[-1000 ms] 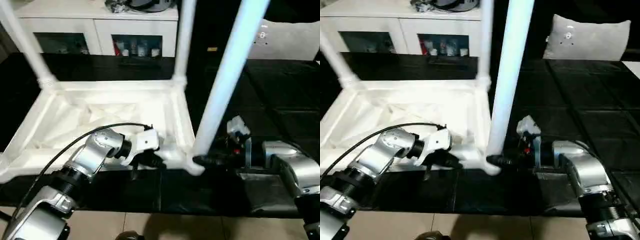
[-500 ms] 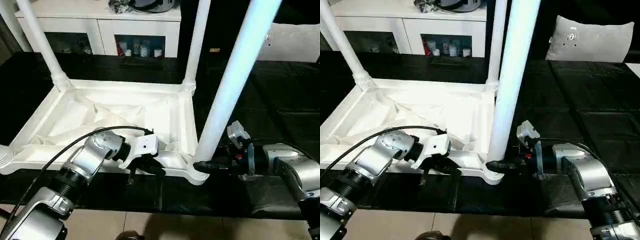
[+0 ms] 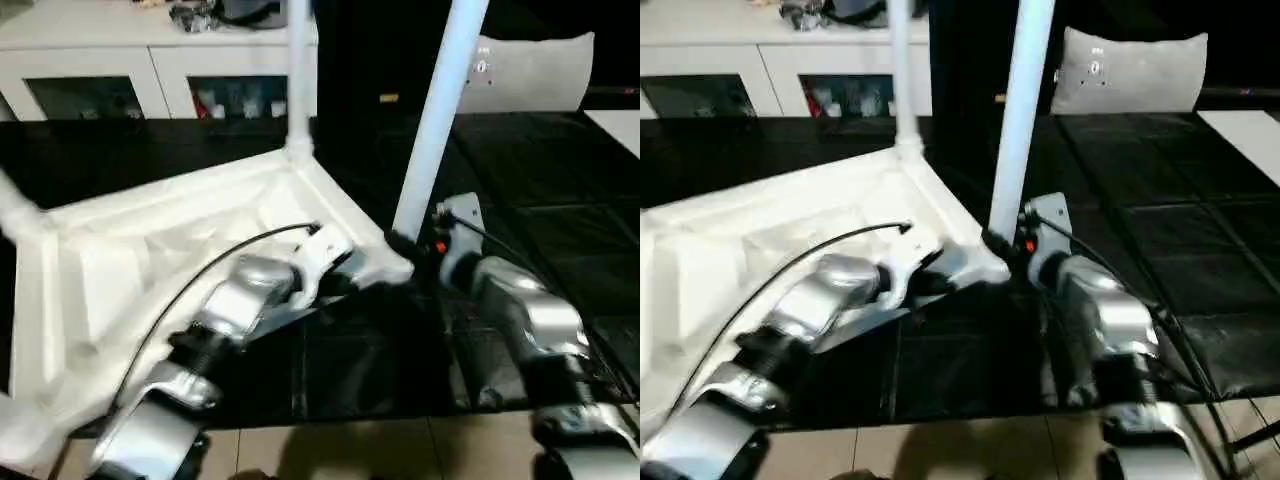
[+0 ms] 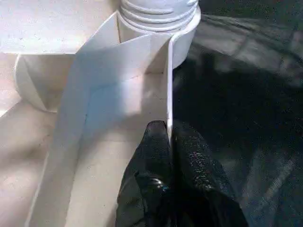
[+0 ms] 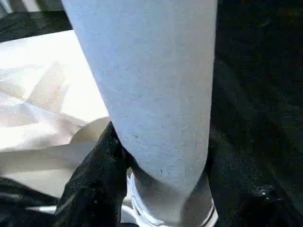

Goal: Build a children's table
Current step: Rotate leg to tighten

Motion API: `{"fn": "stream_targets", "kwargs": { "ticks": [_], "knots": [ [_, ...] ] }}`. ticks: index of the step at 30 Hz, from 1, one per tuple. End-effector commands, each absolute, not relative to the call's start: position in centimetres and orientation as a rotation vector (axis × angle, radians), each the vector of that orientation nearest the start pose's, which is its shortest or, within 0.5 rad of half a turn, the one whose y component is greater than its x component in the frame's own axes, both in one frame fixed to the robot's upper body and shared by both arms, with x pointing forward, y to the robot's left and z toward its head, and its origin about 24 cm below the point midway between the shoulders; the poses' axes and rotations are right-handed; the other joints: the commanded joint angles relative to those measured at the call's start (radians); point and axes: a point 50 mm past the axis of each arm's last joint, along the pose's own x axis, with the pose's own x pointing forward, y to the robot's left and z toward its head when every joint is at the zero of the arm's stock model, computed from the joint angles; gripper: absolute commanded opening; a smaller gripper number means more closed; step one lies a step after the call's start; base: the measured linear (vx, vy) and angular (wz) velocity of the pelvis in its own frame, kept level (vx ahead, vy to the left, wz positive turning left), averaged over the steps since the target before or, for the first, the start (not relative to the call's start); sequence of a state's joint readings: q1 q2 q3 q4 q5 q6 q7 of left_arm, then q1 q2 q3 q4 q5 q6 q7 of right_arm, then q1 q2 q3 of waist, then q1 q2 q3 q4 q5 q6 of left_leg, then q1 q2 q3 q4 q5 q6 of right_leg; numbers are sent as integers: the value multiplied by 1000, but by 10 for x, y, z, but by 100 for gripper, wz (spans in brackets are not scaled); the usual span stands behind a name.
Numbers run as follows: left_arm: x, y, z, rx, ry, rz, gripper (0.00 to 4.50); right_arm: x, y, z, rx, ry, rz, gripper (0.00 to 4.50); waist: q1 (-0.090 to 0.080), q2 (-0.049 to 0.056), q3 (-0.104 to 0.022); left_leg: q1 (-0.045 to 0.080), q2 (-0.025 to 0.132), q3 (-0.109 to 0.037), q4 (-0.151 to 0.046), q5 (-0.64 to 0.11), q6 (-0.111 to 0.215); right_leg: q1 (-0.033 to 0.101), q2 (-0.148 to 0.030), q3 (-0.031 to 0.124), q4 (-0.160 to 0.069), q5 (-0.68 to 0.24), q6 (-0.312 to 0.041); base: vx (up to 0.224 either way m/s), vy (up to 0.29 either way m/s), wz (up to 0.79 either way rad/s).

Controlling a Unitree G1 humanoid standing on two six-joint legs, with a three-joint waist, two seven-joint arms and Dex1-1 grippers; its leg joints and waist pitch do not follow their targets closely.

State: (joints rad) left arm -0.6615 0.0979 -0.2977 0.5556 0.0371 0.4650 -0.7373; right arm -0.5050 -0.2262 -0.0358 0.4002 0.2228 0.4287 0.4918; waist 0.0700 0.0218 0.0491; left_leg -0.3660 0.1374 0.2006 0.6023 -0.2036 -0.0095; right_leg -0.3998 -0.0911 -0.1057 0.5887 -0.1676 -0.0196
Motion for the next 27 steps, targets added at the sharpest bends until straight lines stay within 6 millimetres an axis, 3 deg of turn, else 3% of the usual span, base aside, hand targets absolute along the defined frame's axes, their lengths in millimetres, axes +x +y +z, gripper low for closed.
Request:
{"fn": "stream_targets", "kwargs": {
  "ticks": [1, 2, 4, 5, 8, 12, 15, 21, 24, 25, 27],
  "knots": [
    [331, 45, 57, 216, 461, -979, 0, 330, -148, 48, 124, 375, 524, 259, 9, -20, -65, 3, 90, -47, -69, -140, 63, 53, -96, 65, -81, -290, -186, 0, 0, 0],
    [330, 44, 57, 221, 460, -988, 0, 329, -147, 50, 150, 361, 540, 271, 13, -9, -66, 6, 93, -48, -68, -128, 72, 52, -95, 65, -79, -264, -192, 0, 0, 0],
    [329, 44, 57, 224, 461, -992, 0, 328, -146, 51, 163, 355, 548, 277, 13, -13, -66, 4, 93, -48, -68, -124, 82, 54, -94, 64, -78, -254, -194, 0, 0, 0],
    [329, 45, 58, 236, 456, -1005, 0, 328, -146, 53, 167, 340, 552, 307, 16, -11, -66, 5, 94, -49, -69, -128, 83, 54, -94, 63, -77, -258, -198, 0, 0, 0],
    [329, 48, 58, 251, 451, -1015, 0, 327, -148, 54, 163, 327, 568, 323, 14, -11, -65, 6, 95, -49, -72, -156, 73, 54, -95, 63, -81, -289, -190, 0, 0, 0],
    [324, 69, 57, 318, 435, -1116, 0, 318, -163, 61, 98, 288, 708, 364, 21, -12, -65, 3, 96, -51, -72, -158, 76, 57, -98, 65, -81, -296, -176, 0, 0, 0],
    [322, 75, 55, 341, 447, -1143, 0, 314, -167, 62, 59, 294, 757, 396, 20, -9, -64, 7, 97, -49, -72, -162, 79, 51, -94, 64, -81, -294, -184, 0, 0, 0],
    [316, 90, 52, 386, 470, -1232, 0, 301, -174, 68, 49, 324, 939, 396, 25, -9, -63, 8, 103, -50, -76, -172, 70, 51, -96, 66, -76, -278, -195, 0, 0, 0],
    [309, 100, 51, 421, 468, -1343, 0, 291, -182, 69, -15, 355, 1083, 396, 29, -18, -62, 7, 101, -48, -74, -169, 77, 52, -98, 67, -76, -293, -193, 0, 0, 0],
    [309, 100, 51, 421, 468, -1343, 0, 291, -182, 69, -15, 355, 1083, 396, 34, -15, -62, 6, 101, -48, -73, -176, 79, 53, -100, 66, -78, -313, -188, 0, 0, 0],
    [305, 102, 52, 427, 462, -1393, 0, 288, -183, 69, -26, 361, 1122, 370, 35, -15, -60, 8, 103, -47, -74, -178, 76, 49, -97, 67, -79, -324, -185, 0, 0, 0]
  ]
}}
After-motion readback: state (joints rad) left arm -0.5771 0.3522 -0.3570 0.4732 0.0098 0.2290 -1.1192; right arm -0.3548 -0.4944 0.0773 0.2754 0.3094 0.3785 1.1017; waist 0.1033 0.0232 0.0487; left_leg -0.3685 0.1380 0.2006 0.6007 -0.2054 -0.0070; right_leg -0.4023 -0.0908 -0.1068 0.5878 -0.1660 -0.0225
